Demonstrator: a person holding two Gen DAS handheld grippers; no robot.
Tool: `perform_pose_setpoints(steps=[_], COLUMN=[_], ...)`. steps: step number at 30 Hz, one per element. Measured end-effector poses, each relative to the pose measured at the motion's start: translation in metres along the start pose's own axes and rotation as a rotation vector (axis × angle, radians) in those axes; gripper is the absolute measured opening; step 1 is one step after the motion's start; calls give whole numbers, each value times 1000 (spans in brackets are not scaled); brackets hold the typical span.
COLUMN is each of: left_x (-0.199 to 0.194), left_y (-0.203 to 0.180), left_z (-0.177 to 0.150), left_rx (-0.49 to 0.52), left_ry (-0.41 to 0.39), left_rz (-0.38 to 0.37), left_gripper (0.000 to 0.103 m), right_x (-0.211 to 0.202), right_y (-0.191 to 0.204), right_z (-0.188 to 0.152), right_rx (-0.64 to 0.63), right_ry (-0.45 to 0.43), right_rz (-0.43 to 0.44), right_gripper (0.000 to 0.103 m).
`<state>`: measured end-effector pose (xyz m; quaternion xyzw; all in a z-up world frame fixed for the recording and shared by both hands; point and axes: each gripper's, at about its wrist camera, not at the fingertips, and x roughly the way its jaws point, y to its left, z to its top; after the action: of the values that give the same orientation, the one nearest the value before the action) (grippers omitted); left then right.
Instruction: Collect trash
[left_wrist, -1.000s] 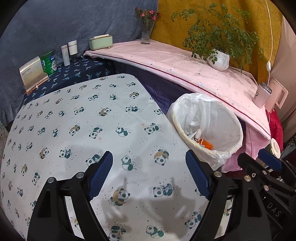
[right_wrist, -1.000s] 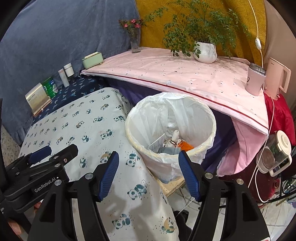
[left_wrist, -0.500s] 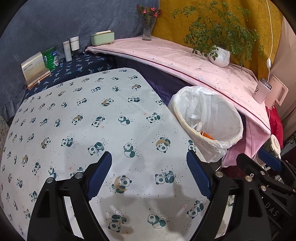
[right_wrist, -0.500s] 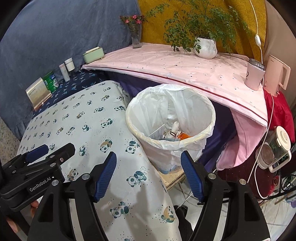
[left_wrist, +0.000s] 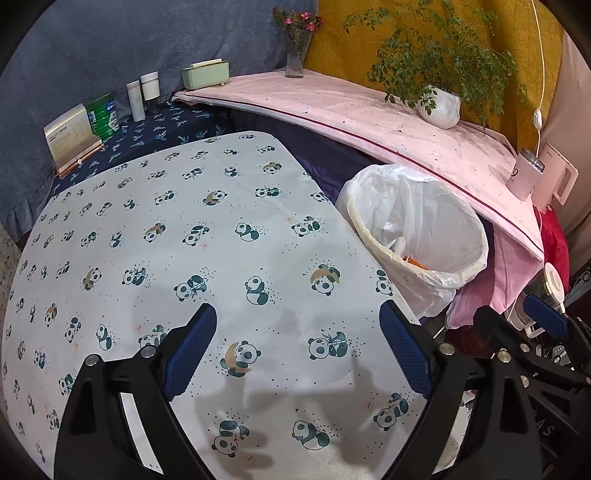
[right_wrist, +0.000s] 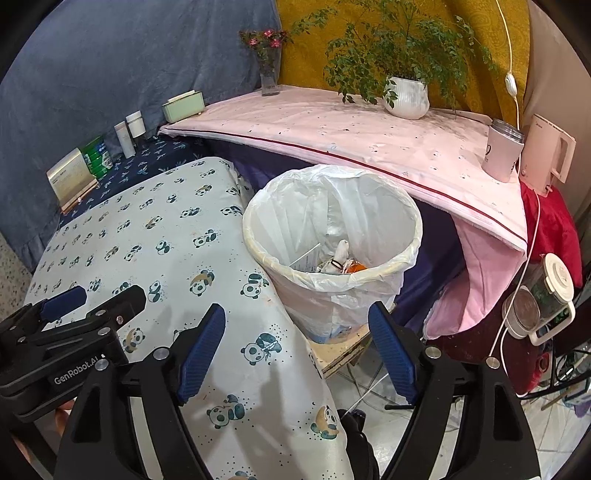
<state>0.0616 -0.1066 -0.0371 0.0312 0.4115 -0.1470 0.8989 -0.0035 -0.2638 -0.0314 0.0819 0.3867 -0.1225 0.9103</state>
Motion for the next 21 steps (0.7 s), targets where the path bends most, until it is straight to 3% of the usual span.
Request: perform_pose_setpoints(steps=[21], left_x=[10], left_y=[-11], left_z=[4], left_rx=[11], left_ry=[16], left_rz=[6], left_gripper=[87], right_x=[1], right_y=[-11], right_z=[0], right_rx=[-3], right_ry=[-11], right_rz=[-40], right_gripper=[79])
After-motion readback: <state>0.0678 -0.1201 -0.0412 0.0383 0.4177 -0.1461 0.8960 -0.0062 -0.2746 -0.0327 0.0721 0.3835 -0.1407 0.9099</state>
